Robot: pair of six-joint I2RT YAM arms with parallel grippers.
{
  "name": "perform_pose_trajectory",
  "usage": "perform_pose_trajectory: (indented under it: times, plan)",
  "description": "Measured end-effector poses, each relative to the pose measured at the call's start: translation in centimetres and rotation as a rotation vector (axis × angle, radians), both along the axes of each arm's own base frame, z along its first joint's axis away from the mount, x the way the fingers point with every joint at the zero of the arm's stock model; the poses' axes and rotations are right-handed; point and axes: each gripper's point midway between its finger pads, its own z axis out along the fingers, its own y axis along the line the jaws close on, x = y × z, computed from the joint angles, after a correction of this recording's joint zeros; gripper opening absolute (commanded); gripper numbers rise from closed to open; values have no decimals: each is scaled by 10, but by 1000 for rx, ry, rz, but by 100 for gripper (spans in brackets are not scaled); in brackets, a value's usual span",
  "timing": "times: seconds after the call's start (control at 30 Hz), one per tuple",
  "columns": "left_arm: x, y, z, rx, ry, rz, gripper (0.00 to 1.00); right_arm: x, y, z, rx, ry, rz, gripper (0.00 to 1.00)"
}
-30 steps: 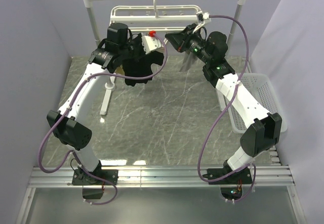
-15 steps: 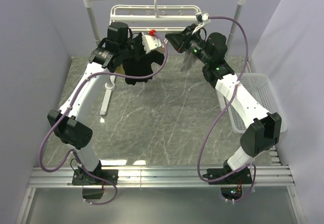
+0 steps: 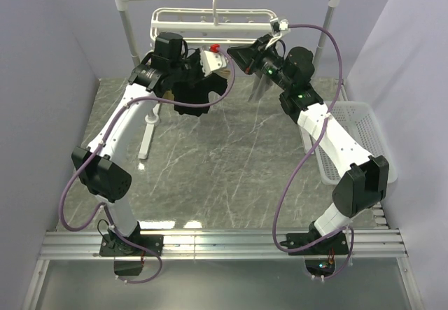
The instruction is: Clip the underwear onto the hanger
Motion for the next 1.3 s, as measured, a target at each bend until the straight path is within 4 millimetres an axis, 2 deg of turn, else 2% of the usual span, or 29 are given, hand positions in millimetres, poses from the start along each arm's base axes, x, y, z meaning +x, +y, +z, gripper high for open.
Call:
perform_pose_trajectory:
  times: [0.37, 0.67, 1.0, 1.3]
  plan:
    - [-2, -4, 22, -33, -31, -19, 0, -1, 0, -1, -25, -41, 2, 0]
    - [-5, -4, 22, -37, -19, -22, 0, 1, -1, -2, -37, -55, -6, 0]
    - [-4, -6, 24, -41, -17, -26, 0, -10, 0, 1, -28, -87, 23, 0]
    - [-4, -5, 23, -38, -10, -26, 0, -11, -1, 2, -22, -86, 32, 0]
